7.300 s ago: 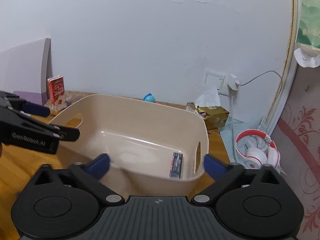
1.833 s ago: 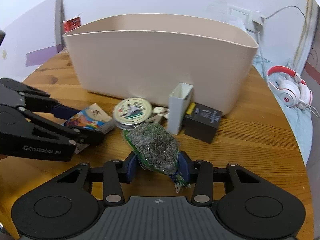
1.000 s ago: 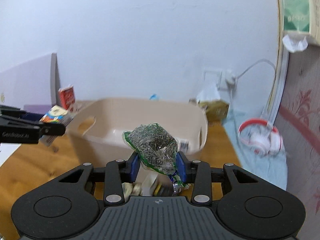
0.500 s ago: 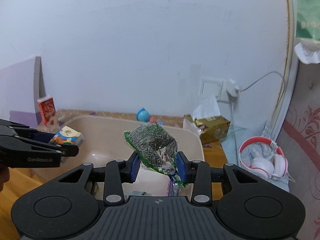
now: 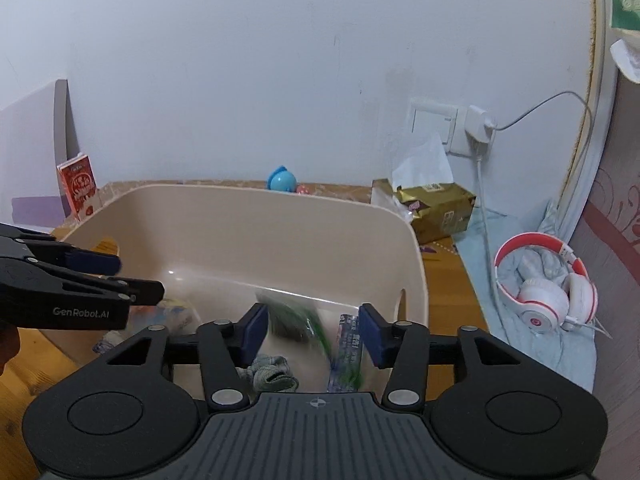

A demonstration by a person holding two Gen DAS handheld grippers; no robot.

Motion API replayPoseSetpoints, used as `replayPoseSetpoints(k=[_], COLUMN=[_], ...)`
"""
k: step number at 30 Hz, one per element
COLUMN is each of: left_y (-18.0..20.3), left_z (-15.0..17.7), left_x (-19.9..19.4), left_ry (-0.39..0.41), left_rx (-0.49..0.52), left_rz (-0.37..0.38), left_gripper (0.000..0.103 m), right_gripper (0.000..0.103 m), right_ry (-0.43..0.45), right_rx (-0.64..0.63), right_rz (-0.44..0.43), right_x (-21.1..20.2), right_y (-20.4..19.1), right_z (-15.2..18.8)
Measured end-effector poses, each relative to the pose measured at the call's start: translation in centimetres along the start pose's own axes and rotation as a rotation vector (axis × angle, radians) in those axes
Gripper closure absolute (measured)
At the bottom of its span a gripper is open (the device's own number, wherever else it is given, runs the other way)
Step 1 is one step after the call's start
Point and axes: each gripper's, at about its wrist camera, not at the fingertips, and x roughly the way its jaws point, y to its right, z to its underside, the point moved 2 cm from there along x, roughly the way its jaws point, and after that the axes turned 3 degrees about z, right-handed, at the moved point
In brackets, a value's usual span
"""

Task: Organize objects
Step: 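Drop the green mesh bag with the right tool while the left drops the cartoon tissue pack, then drop the black box with the right tool while the left drops the round tin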

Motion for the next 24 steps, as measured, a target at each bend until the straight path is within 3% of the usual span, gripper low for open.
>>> replayPoseSetpoints(k=[7, 11, 17, 24], left_y=[0.7, 1.2, 1.9, 3.0], left_z=[0.5, 1.5, 4.5, 8.6], left_x=[-4.2, -6.6, -8.6, -6.8], left_ry=[0.059, 0.079, 0.086, 0.005], left_rx=[0.007, 0.010, -0.009, -0.025], left_rz=[-0.004, 0.003, 0.002, 0.023], left_gripper=[0.020, 0.017, 0.016, 0.016], right_gripper=[0.021, 0.000, 0.000, 0.000], right_ry=[0.065, 0.094, 0.083, -0.012], right_rx=[0.007, 0.011, 0.020, 0.025], right_rz=[0.022, 0.037, 0.056, 0.078], right_x=[-3.8, -6.1, -8.3, -7.2], right_y=[0.0, -0.3, 0.6, 1.5], right_z=[0.0, 0.5, 2.7, 6.6])
